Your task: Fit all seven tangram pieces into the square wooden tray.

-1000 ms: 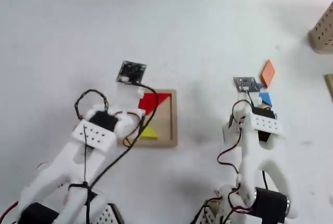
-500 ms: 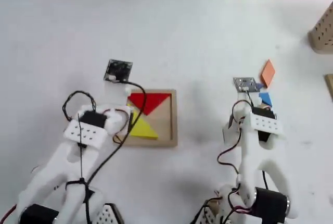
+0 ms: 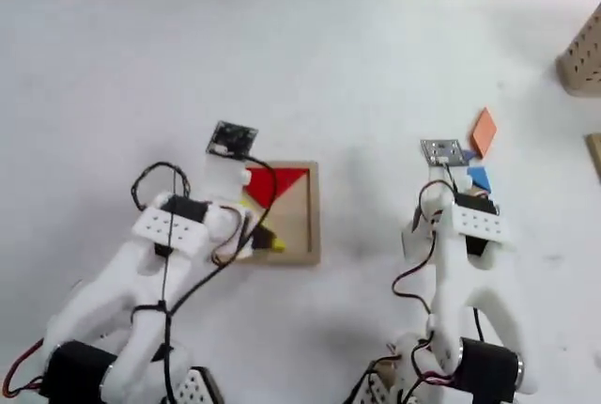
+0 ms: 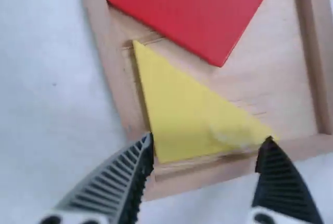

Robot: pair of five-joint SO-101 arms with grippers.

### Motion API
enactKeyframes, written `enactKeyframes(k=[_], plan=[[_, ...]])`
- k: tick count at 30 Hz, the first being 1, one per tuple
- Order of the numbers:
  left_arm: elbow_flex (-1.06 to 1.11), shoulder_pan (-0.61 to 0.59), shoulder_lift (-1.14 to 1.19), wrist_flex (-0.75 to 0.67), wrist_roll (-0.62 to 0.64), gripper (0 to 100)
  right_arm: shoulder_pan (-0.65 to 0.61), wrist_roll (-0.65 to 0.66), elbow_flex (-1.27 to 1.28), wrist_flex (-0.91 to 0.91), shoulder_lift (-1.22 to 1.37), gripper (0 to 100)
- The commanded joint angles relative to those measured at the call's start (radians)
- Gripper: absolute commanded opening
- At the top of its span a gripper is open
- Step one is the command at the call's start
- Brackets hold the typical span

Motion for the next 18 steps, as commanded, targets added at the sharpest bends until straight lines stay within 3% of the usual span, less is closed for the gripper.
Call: enactKeyframes(k=[1,11,18], plan=[[-0.058,0.021,0.002,0.000,0.015,32,0.001,0.009,-0.005,-0.008,-0.027,1.8],[-0.097,0.024,0.142,-0.021,0.015,32,-0.022,0.009,-0.003,-0.007,-0.027,1.8],[-0.327,0.005,0.394,0.123,0.038,32,-0.021,0.009,-0.003,-0.005,-0.027,1.8]])
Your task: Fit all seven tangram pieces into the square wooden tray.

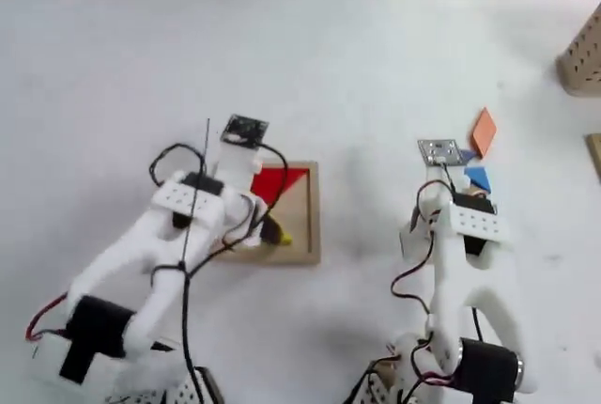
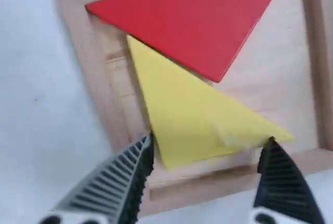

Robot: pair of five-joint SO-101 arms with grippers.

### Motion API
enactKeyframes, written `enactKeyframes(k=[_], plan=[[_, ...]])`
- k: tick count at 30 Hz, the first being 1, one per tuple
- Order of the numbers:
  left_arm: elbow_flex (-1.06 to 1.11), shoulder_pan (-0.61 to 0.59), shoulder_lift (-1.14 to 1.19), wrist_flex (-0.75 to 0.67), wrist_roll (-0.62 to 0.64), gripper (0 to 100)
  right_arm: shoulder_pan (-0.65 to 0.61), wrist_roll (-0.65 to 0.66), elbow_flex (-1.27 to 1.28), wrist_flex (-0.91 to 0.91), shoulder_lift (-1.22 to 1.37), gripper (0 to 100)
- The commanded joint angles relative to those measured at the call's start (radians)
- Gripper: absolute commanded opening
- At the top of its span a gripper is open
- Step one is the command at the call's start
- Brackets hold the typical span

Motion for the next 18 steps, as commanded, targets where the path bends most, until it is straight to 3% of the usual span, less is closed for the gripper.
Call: enactKeyframes(k=[1,5,18], plan=[[-0.141,-0.007,0.139,0.074,0.037,34,-0.012,0.011,-0.003,-0.005,-0.027,1.8],[-0.161,0.004,0.157,0.087,0.077,41,-0.013,0.011,-0.003,-0.005,-0.027,1.8],[-0.160,0.117,0.163,0.097,0.074,37,-0.013,0.038,-0.003,-0.005,-0.027,1.8]])
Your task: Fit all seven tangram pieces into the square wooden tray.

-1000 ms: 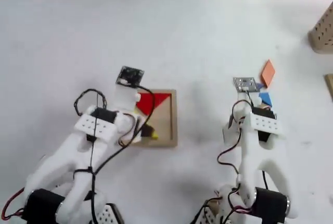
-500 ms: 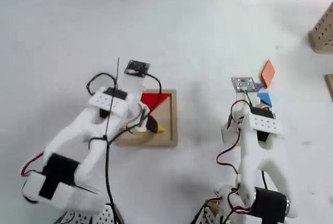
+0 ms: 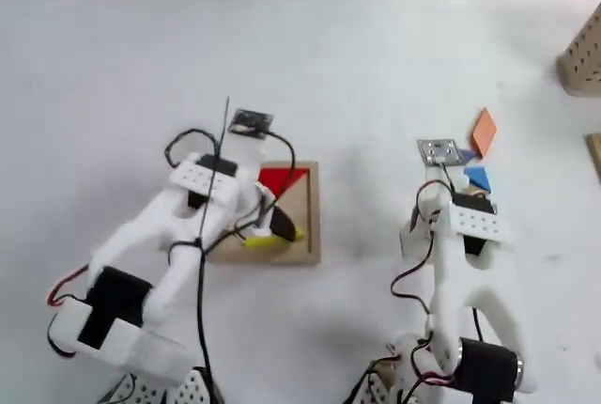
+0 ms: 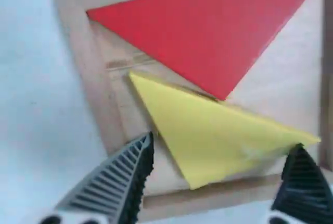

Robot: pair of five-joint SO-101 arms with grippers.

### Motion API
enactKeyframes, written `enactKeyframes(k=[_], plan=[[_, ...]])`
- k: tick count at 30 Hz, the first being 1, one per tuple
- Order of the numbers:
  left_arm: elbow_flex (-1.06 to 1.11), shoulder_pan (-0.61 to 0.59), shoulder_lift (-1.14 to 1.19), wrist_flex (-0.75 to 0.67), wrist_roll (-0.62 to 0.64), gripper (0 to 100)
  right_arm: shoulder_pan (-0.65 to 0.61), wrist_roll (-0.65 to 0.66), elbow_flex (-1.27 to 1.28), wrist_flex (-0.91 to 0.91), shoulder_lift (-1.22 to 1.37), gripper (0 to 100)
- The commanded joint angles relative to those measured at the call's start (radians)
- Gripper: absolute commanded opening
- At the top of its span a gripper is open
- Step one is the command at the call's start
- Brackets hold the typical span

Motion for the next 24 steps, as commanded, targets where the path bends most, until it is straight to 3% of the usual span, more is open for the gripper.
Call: enactKeyframes(k=[1,6,20,22,24], plan=[[-0.011,0.122,0.007,0.032,0.003,37,-0.010,0.021,-0.003,-0.005,-0.027,1.8],[-0.009,0.226,0.007,0.060,-0.064,37,-0.010,0.025,-0.003,-0.005,-0.027,1.8],[-0.021,0.232,-0.002,0.058,-0.080,36,-0.010,0.028,-0.003,-0.005,-0.027,1.8],[-0.023,0.231,-0.002,0.054,-0.133,30,-0.010,0.028,-0.003,-0.005,-0.027,1.8],[-0.035,0.232,-0.002,0.054,-0.204,17,-0.010,0.028,-0.003,-0.005,-0.027,1.8]])
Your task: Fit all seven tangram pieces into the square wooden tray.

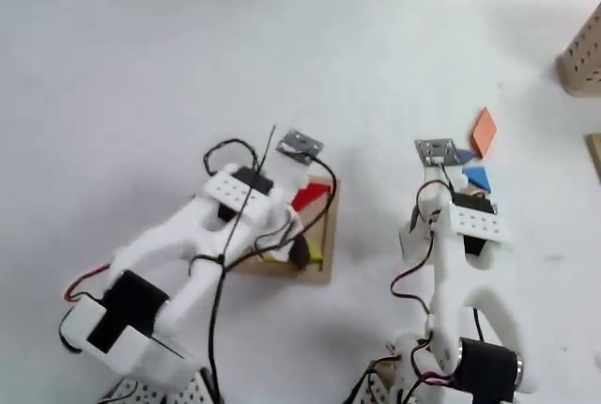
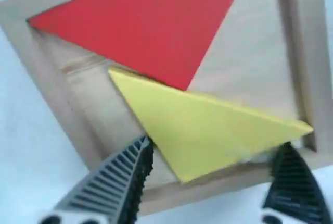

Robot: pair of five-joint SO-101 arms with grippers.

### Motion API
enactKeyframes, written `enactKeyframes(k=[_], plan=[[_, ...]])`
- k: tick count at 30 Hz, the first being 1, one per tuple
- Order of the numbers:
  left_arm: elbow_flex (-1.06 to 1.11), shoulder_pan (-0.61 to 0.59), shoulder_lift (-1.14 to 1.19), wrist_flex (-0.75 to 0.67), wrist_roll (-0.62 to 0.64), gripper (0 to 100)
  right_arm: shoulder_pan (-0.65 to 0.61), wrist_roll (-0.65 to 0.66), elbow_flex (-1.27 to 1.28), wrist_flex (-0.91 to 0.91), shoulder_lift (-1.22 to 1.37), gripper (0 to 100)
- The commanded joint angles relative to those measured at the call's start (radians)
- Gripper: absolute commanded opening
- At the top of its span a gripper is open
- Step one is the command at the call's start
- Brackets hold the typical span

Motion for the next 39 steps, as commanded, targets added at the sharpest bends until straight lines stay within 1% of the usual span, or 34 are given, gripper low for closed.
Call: enactKeyframes(k=[1,2,3,4,5,9,11,18,23,26,32,36,39], plan=[[-0.037,0.048,-0.005,0.011,-0.141,10,-0.010,0.012,-0.003,-0.005,-0.027,1.8],[-0.044,0.048,-0.005,0.011,-0.181,2,-0.010,0.012,-0.003,-0.005,-0.027,1.8],[-0.054,0.048,-0.005,0.017,-0.209,2,-0.010,0.012,-0.003,-0.005,-0.027,1.8],[-0.055,0.047,-0.005,0.018,-0.229,6,-0.010,0.012,-0.003,-0.005,-0.027,1.8],[-0.055,0.044,-0.005,0.012,-0.230,7,-0.010,0.012,-0.003,-0.005,-0.027,1.8],[-0.068,0.051,-0.005,0.009,-0.262,2,-0.010,0.014,-0.003,-0.005,-0.027,1.8],[-0.081,0.054,-0.005,0.011,-0.285,2,-0.010,0.014,-0.003,-0.005,-0.027,1.8],[-0.098,0.051,-0.005,0.017,-0.279,2,-0.010,0.014,-0.003,-0.005,-0.027,1.8],[-0.100,0.058,-0.005,0.018,-0.207,3,-0.010,0.014,-0.003,-0.007,-0.027,1.8],[-0.123,0.058,-0.005,0.055,-0.176,3,-0.010,0.014,-0.003,-0.007,-0.027,1.8],[-0.249,0.058,-0.007,0.213,-0.137,2,-0.010,0.014,-0.003,-0.007,-0.027,1.8],[-0.262,0.054,-0.082,0.222,-0.137,3,-0.008,0.014,-0.003,-0.007,-0.028,1.8],[-0.227,0.048,-0.145,0.224,-0.138,3,-0.007,0.014,-0.003,-0.007,-0.028,1.8]])
